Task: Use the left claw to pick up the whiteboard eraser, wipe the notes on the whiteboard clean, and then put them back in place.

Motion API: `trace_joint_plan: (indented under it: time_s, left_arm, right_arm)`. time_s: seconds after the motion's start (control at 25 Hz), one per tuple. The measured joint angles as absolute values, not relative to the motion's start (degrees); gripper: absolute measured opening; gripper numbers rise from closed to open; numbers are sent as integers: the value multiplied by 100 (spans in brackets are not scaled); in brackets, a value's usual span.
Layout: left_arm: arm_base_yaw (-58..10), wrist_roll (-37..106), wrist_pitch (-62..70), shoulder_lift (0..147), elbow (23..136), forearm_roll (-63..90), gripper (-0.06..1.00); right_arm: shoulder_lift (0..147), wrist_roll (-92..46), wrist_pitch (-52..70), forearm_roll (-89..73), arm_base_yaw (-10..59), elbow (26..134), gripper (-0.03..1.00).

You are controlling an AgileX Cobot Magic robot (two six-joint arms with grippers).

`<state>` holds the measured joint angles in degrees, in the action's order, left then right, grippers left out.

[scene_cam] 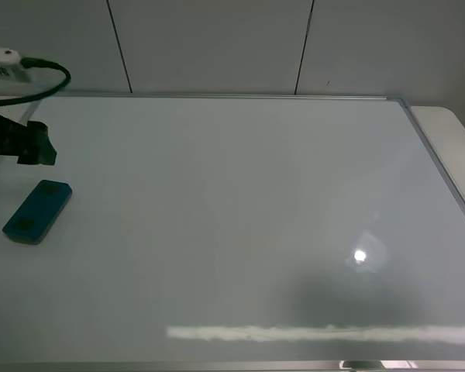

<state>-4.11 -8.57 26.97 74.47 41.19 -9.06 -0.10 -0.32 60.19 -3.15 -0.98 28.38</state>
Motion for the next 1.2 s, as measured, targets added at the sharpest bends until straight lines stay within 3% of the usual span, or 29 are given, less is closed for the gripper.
trace_joint_plan:
  time_s: [0.68,0.8,0.96,1.2]
  left_arm:
    - [-411,-841,4644,806,4113,-1212,99]
    - [-411,-841,5499,-17,4163,-1040,99]
    - [-411,-841,6481,-30,4194,-869,99]
    - [-411,-838,6540,-30,3956,-794,99]
  right_arm:
    - [-10,-32,6019,-315,-98,2838,99]
    - [-10,-32,6019,-315,-98,2838,99]
    - [-10,-32,6019,-315,-98,2838,99]
    - [-10,-32,6019,-315,-98,2838,99]
